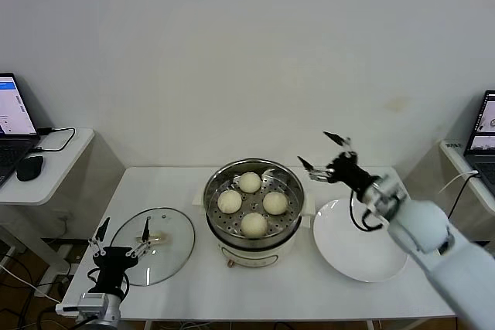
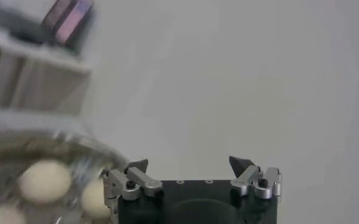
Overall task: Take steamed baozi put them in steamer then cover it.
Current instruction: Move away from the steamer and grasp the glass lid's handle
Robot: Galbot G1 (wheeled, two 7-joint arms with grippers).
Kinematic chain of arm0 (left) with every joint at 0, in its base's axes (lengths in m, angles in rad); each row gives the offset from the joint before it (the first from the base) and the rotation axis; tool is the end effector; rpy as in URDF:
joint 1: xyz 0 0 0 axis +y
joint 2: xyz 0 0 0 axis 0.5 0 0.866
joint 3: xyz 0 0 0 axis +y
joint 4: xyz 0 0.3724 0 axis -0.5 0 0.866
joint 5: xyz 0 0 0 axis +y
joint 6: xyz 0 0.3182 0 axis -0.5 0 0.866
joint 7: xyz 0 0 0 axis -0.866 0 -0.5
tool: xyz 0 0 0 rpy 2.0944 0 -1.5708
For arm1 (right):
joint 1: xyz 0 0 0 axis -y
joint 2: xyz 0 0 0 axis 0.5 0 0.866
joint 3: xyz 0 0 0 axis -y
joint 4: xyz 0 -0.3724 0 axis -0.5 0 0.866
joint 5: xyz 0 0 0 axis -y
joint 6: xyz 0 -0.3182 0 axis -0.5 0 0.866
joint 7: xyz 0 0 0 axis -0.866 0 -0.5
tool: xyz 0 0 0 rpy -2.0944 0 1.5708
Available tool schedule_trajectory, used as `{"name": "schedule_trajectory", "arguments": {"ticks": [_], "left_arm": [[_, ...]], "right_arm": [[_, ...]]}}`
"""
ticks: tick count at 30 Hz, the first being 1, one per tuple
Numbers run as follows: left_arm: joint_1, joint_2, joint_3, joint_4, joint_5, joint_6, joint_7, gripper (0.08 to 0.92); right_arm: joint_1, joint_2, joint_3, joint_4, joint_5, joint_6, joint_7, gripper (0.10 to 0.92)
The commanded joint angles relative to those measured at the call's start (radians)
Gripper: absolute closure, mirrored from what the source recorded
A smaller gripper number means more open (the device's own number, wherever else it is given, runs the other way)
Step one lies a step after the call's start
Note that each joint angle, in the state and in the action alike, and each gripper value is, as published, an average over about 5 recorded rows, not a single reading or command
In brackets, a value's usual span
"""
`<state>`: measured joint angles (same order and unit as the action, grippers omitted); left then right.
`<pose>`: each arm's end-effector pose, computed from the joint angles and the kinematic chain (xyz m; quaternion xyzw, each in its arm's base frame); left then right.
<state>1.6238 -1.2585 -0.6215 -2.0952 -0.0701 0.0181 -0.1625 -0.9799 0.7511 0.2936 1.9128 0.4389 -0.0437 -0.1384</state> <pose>0.1238 0.0911 -0.3125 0.0423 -0.9911 -0.1253 0.0184 0.3068 -0.1476 -0.2111 -0.2476 0.9492 -0.1816 0.0691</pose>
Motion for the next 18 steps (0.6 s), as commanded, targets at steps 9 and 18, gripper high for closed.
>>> {"name": "schedule_trajectory", "arguments": {"ticks": [9, 18], "left_arm": [[0.048, 0.061, -0.1, 0.126, 0.875, -0.116, 0.018, 0.177], [0.084, 0.123, -0.106, 0.238, 1.181, -0.201, -0.048, 0.177]], "right_arm": [[-0.672, 0.61, 0.713, 0.03, -0.208, 0.205, -0.146, 0.203], [-0.656, 0.656, 0.731, -0.037, -0.221, 0.212, -0.072, 0.203]]}}
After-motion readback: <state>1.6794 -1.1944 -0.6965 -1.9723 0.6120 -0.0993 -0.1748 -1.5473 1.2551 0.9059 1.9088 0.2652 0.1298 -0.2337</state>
